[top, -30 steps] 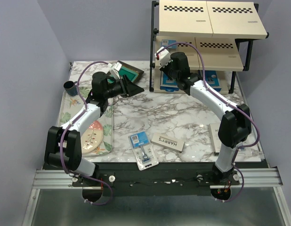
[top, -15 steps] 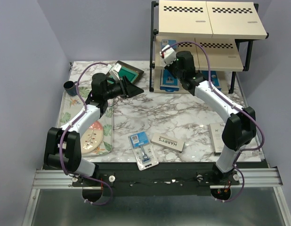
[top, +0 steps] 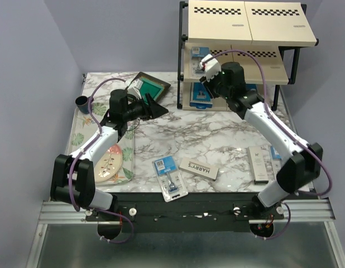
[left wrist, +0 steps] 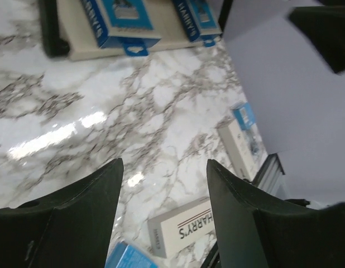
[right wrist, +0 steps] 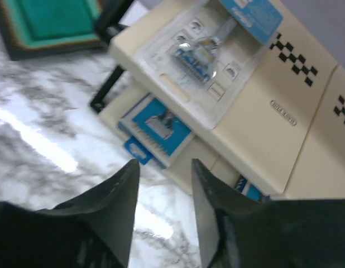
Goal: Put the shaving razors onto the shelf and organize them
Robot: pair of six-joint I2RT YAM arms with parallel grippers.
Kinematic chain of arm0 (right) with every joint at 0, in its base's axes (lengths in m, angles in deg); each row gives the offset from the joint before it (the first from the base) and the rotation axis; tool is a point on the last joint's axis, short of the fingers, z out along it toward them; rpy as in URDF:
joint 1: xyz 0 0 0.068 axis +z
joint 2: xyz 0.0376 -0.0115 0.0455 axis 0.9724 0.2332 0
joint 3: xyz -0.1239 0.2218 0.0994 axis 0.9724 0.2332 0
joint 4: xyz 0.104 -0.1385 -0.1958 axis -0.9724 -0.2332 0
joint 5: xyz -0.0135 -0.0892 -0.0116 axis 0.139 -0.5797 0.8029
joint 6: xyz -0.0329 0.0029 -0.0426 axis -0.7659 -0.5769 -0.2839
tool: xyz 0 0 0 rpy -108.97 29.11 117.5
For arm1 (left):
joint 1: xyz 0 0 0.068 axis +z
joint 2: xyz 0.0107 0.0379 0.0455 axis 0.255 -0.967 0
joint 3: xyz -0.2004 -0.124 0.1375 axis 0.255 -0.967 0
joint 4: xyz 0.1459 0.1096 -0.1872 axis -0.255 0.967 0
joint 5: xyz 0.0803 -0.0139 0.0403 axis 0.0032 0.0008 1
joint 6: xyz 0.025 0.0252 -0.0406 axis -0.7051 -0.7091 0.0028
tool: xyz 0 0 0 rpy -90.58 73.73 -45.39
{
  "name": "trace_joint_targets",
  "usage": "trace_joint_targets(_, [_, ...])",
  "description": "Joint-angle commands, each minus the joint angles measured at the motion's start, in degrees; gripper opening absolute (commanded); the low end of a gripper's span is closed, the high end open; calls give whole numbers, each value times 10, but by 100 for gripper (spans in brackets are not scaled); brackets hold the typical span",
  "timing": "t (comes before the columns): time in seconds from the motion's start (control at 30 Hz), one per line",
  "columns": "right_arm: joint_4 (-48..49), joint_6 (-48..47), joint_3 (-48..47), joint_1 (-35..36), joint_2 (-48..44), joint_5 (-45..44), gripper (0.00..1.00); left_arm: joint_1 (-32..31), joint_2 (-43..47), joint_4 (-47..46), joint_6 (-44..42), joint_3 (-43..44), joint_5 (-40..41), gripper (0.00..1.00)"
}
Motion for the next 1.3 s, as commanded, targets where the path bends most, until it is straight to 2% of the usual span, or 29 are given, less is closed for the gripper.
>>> trace_joint_targets(0.0, [-129, 45, 81, 4, -91, 220, 71, -13, 12, 109, -57, -34, 87, 71])
trace_joint_targets(0.13, [-180, 117, 175, 28, -144, 319, 77, -32, 28, 136, -45, -63, 144, 71])
trace_joint_targets(0.2, [-180, 149, 209, 78, -151, 292, 77, -31, 39, 154, -39, -66, 187, 71])
trace_joint_targets(0.23, [-180, 199, 218, 92, -151, 282, 75, -30, 48, 185, -41, -59, 255, 70])
trace_joint_targets(0.33, [-187, 311, 238, 126, -131, 252, 75, -24, 55, 258, -44, -6, 383, 70])
trace_joint_targets(0.4, [-184, 348, 250, 158, -106, 263, 75, -15, 60, 257, -48, 16, 411, 70])
trace_joint_targets(0.57, [-163, 374, 259, 253, -53, 277, 74, 39, 82, 256, -45, 35, 427, 71])
trace_joint_targets(0.73, [-127, 419, 238, 306, 15, 278, 66, 82, 133, 254, -20, 3, 401, 71])
trace_joint_targets(0.93, [-137, 459, 172, 327, 91, 207, 66, 118, 202, 284, 14, -49, 383, 70])
trace_joint_targets(1.03, [-149, 468, 142, 333, 130, 198, 66, 129, 221, 304, 32, -66, 382, 70])
trace_joint_targets(1.13, [-161, 484, 122, 334, 165, 178, 66, 145, 235, 316, 43, -79, 380, 70])
trace_joint_targets(1.27, [-203, 506, 100, 335, 208, 105, 64, 157, 236, 329, 63, -83, 370, 70])
